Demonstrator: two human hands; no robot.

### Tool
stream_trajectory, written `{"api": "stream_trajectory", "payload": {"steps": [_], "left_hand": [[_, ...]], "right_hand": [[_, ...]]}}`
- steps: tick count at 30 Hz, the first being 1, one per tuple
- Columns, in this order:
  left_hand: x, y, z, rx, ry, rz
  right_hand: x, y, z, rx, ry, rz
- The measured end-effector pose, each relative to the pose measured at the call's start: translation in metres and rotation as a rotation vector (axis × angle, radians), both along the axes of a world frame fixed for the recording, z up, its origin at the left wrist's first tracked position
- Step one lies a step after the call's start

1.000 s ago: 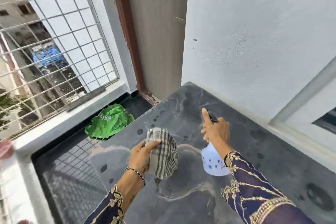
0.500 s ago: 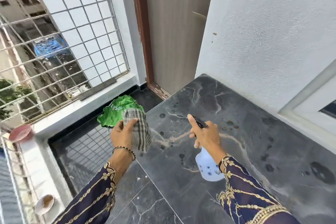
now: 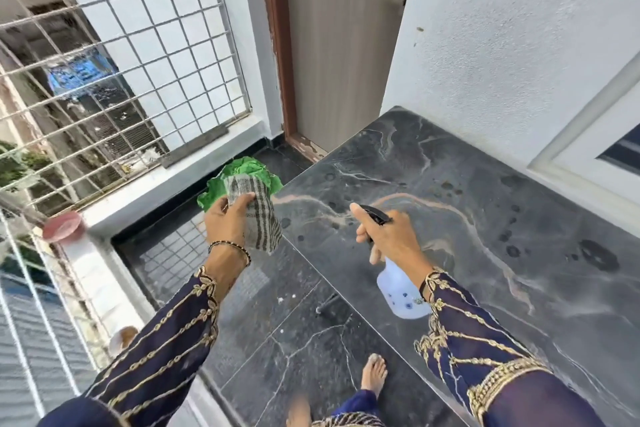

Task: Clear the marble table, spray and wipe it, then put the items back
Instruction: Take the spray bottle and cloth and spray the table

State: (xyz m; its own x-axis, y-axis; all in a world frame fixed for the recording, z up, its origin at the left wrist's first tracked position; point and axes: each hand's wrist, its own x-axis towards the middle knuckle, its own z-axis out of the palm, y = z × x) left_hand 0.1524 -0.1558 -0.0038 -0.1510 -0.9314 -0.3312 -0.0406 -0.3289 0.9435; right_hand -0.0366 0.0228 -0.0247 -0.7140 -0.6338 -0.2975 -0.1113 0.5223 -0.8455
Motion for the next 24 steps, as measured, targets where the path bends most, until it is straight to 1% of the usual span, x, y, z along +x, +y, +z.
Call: {"api": "stream_trajectory", "payload": {"steps": [3, 6, 10, 11, 13, 14, 16, 18, 21, 24], "left_hand": [[-0.003, 0.006, -0.002, 0.009, -0.014, -0.027], [-0.012, 0.013, -0.006, 0.039, -0.002, -0.052], [-0.034, 0.022, -0.011, 0.031, -0.004, -0.127], [-0.041, 0.027, -0.01, 0.03, -0.003, -0.149], [-0.052, 0.036, -0.01, 0.047, 0.017, -0.172], [-0.059, 0.04, -0.009, 0.057, 0.03, -0.187], [-0.072, 0.048, -0.008, 0.068, 0.048, -0.219], [-0.082, 0.057, -0.008, 0.074, 0.07, -0.267], [-0.105, 0.068, -0.01, 0.079, 0.094, -0.327], [-0.128, 0.077, -0.009, 0.082, 0.081, -0.362]], "right_hand": [[0.008, 0.021, -0.006, 0.041, 0.037, -0.089], [0.009, 0.043, -0.014, 0.133, 0.145, -0.172], [-0.002, 0.073, -0.014, 0.084, 0.052, -0.196], [-0.005, 0.081, -0.013, 0.071, 0.054, -0.205], [-0.011, 0.091, -0.015, 0.086, 0.099, -0.246], [-0.016, 0.095, -0.017, 0.103, 0.135, -0.304], [-0.027, 0.102, -0.021, 0.185, 0.227, -0.414], [-0.041, 0.107, -0.024, 0.247, 0.289, -0.449], [-0.066, 0.112, -0.022, 0.182, 0.191, -0.482], [-0.09, 0.113, -0.018, 0.181, 0.207, -0.432]]}}
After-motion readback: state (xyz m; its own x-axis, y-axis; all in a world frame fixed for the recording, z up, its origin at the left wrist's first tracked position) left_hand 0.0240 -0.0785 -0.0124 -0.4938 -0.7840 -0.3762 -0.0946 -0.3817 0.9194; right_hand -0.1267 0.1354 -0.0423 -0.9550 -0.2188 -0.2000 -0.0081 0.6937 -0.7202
